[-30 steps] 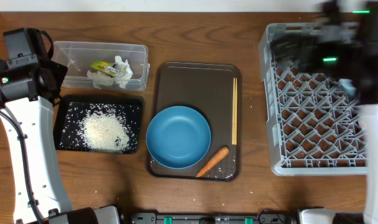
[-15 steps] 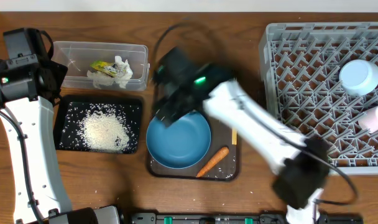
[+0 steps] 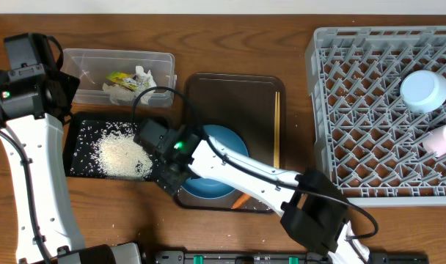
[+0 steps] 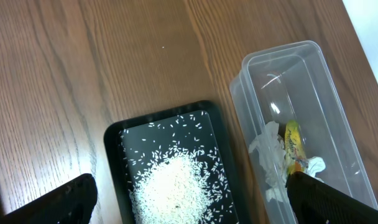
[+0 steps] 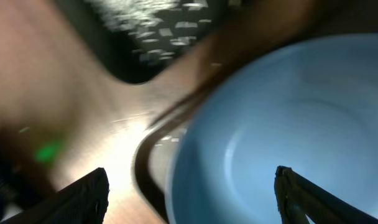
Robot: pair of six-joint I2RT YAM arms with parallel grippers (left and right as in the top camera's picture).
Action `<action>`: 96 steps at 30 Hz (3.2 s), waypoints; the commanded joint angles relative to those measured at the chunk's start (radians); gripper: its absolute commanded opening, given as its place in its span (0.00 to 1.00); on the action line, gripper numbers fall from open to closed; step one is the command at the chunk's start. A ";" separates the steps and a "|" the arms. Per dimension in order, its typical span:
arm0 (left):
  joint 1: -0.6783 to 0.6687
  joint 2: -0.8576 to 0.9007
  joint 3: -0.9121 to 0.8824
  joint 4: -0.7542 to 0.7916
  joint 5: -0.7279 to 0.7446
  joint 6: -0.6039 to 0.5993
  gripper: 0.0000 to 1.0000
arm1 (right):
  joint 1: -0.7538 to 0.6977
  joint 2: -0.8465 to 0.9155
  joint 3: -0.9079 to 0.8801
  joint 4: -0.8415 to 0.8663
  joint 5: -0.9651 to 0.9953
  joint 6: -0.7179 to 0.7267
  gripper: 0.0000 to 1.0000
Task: Sort waste into correct bins and load items into the dishwasher rack
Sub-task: 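Reach the right gripper to the large blue plate and grasp its rim, then lift the blue plate with the right gripper over to the dish rack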
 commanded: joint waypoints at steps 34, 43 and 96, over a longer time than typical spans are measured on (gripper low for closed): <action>0.005 0.003 -0.004 -0.001 -0.024 0.013 0.99 | -0.116 -0.058 -0.023 -0.036 -0.165 -0.135 0.69; 0.005 0.003 -0.004 -0.001 -0.024 0.013 0.99 | 0.024 -0.058 -0.161 0.115 -0.033 0.008 0.59; 0.005 0.003 -0.004 -0.001 -0.024 0.013 0.99 | -1.211 -0.412 0.096 -0.121 -1.081 -0.449 0.01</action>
